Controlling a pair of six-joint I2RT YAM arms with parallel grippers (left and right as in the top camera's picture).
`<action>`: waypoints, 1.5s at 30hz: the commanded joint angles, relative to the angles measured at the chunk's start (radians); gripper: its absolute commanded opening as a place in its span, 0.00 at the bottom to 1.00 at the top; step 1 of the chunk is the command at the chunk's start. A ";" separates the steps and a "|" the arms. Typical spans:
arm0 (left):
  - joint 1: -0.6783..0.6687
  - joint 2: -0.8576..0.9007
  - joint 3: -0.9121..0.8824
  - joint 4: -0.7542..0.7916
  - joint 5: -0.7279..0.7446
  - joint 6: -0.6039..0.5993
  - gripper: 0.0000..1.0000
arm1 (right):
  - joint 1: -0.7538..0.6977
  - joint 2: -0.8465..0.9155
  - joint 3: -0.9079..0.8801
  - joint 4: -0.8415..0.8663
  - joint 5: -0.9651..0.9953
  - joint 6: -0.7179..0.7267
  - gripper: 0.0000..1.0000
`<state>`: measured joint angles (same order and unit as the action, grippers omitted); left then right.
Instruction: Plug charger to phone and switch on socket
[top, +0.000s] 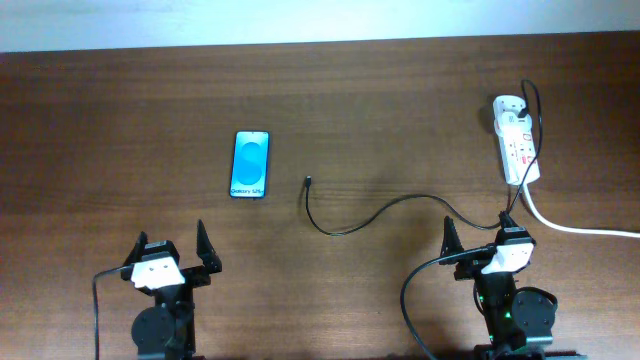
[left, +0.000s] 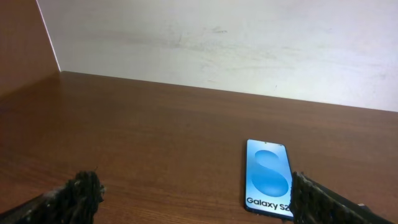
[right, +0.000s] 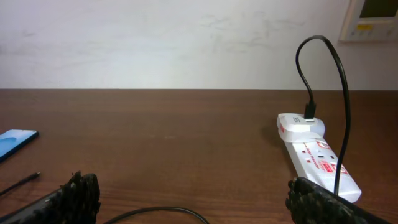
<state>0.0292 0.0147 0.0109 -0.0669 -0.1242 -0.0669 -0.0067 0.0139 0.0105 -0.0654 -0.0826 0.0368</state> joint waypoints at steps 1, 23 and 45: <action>0.000 -0.008 -0.002 -0.002 -0.004 0.019 0.99 | 0.008 -0.005 -0.005 0.032 -0.047 0.002 0.98; 0.000 0.098 0.137 0.005 0.106 0.020 0.99 | 0.006 0.047 0.164 0.121 -0.181 0.024 0.99; -0.075 1.659 1.689 -0.788 0.368 0.222 0.99 | 0.006 1.084 1.082 -0.533 -0.221 0.019 0.98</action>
<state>0.0025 1.5127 1.4830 -0.7601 0.2329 0.0742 -0.0067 0.9951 0.9852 -0.5465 -0.3050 0.0517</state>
